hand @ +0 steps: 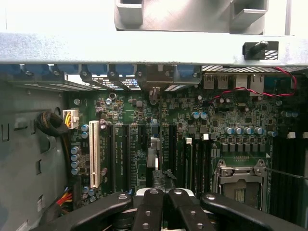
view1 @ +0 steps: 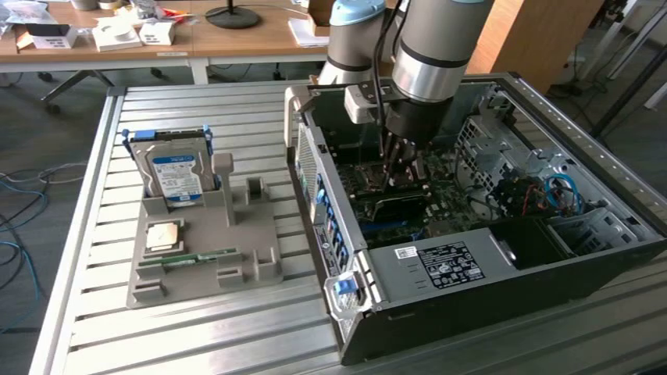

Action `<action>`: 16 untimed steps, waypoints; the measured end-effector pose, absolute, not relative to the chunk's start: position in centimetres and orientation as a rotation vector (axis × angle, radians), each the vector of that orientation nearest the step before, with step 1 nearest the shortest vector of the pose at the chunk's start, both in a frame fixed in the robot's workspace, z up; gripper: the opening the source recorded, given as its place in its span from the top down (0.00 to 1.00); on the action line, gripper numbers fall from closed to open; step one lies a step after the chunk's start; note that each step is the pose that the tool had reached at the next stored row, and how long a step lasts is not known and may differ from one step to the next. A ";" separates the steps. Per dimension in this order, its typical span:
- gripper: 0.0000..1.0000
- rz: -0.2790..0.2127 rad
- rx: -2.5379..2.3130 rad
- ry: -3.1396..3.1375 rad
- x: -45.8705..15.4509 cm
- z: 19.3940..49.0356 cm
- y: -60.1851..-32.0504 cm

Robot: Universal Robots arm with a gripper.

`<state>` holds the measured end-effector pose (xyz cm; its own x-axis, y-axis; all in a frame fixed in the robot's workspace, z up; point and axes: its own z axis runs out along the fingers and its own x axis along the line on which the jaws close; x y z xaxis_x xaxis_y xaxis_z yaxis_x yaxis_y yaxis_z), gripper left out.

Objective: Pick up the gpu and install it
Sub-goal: 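Press down on the gpu until it lock into place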

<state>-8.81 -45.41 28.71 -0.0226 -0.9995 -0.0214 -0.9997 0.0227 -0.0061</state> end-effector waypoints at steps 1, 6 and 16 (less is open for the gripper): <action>0.89 0.017 -2.182 2.233 -8.8 28.7 -45.4; 0.89 0.017 -2.182 2.232 -8.8 28.7 -45.4; 0.89 0.017 -2.182 2.233 -8.9 28.7 -45.3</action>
<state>-8.86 -45.29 28.70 -0.0228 -0.9995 -0.0215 -0.9997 0.0229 -0.0061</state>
